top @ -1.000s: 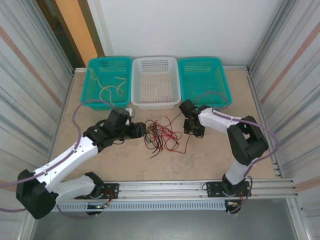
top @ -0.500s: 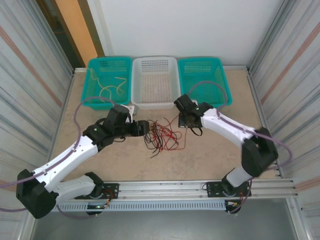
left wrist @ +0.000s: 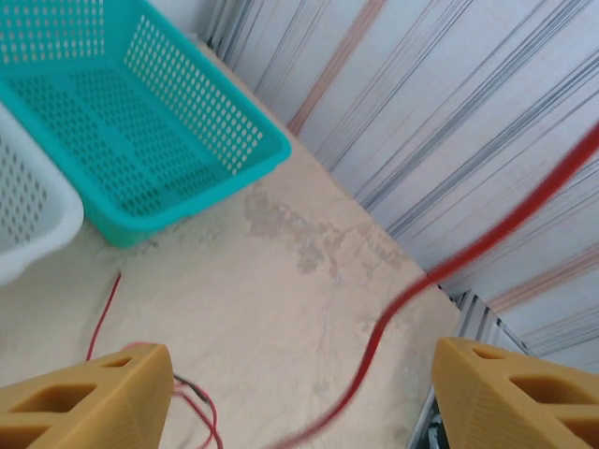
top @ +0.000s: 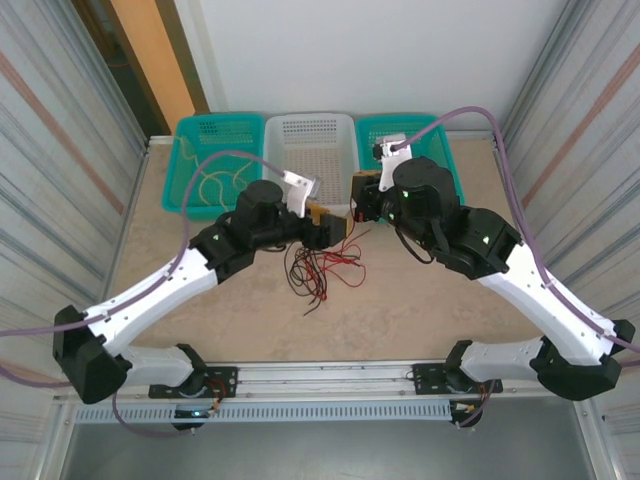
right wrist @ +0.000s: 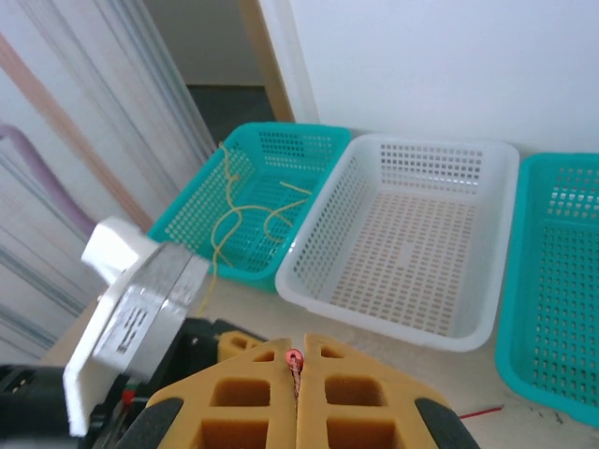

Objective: Untangle the cables

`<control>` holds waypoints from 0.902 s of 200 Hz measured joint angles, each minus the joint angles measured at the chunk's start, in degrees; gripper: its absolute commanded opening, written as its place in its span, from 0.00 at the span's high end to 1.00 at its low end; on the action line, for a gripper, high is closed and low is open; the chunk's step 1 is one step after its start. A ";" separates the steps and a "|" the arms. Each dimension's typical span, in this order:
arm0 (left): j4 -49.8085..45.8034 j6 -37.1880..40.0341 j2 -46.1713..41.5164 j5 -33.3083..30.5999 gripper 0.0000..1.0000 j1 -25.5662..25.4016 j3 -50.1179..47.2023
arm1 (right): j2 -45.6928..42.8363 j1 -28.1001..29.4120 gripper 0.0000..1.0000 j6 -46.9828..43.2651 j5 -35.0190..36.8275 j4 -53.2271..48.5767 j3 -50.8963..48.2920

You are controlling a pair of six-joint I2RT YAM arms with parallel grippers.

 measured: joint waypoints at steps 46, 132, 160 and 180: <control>3.34 0.04 4.46 6.03 0.88 -0.13 3.08 | 1.79 -0.33 1.00 -0.04 -2.03 0.50 1.57; -1.62 -11.82 2.36 0.61 1.00 7.13 15.80 | -10.34 -5.49 0.23 1.64 -10.45 8.33 -15.28; -0.20 -18.62 0.37 0.26 1.00 10.32 19.04 | -14.62 -5.64 0.23 2.91 -16.06 10.45 -23.12; 0.48 -22.36 0.33 1.62 1.00 10.29 21.00 | -13.27 -5.64 0.17 3.19 -18.78 12.31 -24.06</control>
